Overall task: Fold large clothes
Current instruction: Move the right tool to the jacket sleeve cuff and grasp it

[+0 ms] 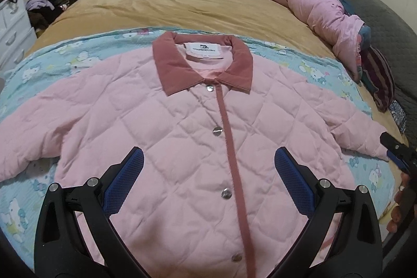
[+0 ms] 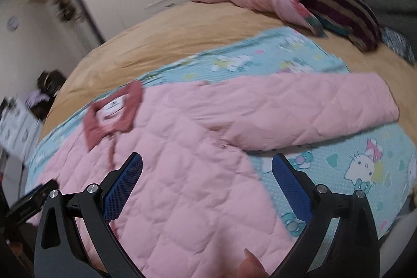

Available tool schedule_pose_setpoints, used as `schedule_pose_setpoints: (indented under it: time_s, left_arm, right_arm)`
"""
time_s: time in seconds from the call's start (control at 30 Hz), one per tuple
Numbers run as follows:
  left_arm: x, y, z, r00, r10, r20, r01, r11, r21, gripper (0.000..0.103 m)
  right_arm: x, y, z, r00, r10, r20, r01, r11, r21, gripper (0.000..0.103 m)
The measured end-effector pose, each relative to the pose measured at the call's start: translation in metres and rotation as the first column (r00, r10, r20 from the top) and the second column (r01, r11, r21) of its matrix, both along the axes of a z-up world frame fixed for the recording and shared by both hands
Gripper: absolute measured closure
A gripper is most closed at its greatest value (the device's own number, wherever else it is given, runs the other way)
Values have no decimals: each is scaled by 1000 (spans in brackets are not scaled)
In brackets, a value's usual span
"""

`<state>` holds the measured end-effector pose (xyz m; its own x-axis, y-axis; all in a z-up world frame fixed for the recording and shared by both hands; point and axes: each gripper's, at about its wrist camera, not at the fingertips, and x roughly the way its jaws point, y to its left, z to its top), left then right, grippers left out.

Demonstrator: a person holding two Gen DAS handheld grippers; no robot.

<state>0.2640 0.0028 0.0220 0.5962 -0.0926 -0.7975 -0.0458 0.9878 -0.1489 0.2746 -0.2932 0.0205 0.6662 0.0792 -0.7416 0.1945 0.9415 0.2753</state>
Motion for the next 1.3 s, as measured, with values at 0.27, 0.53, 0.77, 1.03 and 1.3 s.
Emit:
schedule_pose_setpoints:
  time_s: [0.27, 0.53, 0.77, 1.03, 1.3]
  left_arm:
    - [26, -13, -18, 999, 8, -39, -7, 999, 34, 9]
    - [46, -34, -23, 997, 38, -61, -34, 997, 64, 9]
    - [55, -57, -11, 997, 65, -31, -62, 995, 75, 9]
    - [77, -77, -21, 997, 47, -60, -41, 995, 94, 9]
    - [90, -90, -40, 996, 2, -87, 3, 998, 60, 9]
  right_arm:
    - [22, -86, -33, 977, -204, -64, 206, 978, 19, 4]
    - [30, -179, -65, 918, -377, -125, 385, 922, 39, 4]
    - [28, -244, -95, 854, -486, -184, 510, 852, 117, 4]
    - [29, -285, -128, 789, -562, -250, 608, 772, 185, 4]
    - [35, -318, -147, 741, -649, -173, 666, 678, 311, 4]
